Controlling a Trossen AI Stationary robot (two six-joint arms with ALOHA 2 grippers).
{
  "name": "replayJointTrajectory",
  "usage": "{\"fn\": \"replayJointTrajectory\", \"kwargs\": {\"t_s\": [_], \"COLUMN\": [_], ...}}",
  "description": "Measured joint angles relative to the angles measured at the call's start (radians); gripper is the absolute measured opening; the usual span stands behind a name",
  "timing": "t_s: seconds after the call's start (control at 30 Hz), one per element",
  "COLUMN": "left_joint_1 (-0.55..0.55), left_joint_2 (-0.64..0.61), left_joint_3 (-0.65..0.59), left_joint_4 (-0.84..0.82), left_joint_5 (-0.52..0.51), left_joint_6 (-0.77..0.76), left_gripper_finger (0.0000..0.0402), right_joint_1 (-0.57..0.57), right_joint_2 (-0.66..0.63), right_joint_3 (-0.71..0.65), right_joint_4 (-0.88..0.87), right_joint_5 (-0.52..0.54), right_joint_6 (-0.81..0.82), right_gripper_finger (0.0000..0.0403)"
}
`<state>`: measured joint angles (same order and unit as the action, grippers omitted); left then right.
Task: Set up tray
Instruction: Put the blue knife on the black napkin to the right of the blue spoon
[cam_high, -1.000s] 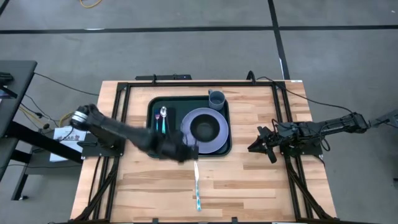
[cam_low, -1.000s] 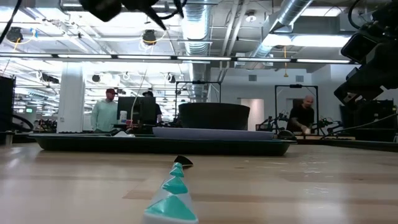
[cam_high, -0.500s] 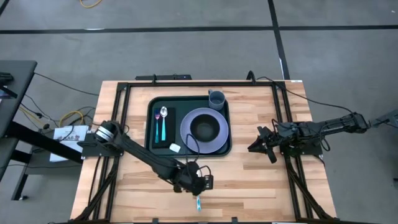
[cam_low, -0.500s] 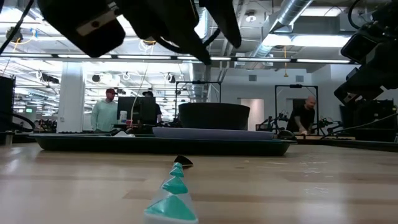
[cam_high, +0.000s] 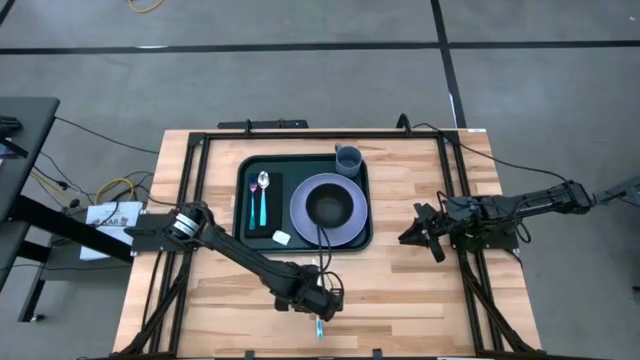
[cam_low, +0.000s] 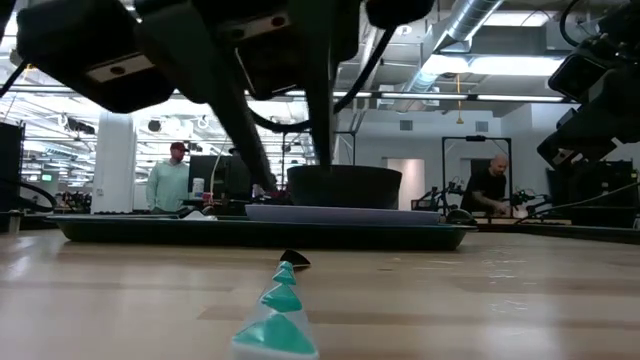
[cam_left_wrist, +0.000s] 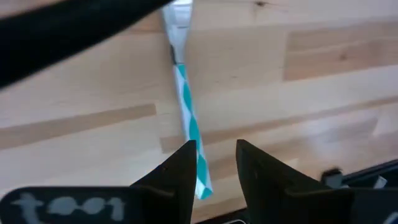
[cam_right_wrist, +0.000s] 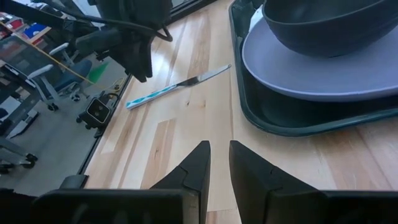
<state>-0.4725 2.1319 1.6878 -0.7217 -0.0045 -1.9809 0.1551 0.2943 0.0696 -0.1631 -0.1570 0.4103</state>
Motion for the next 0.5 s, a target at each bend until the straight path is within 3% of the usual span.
{"fn": "replayJointTrajectory", "kwargs": {"t_s": [0.5], "left_joint_1": [0.018], "left_joint_2": [-0.001], "left_joint_3": [-0.024], "left_joint_4": [-0.049], "left_joint_5": [-0.031], "left_joint_6": [0.009], "left_gripper_finger": [0.0100], "right_joint_1": [0.000], "right_joint_2": [0.000], "right_joint_3": [0.000], "right_joint_4": [0.000], "right_joint_5": [0.000], "right_joint_6": [-0.001], "right_gripper_finger": [0.0053]}}
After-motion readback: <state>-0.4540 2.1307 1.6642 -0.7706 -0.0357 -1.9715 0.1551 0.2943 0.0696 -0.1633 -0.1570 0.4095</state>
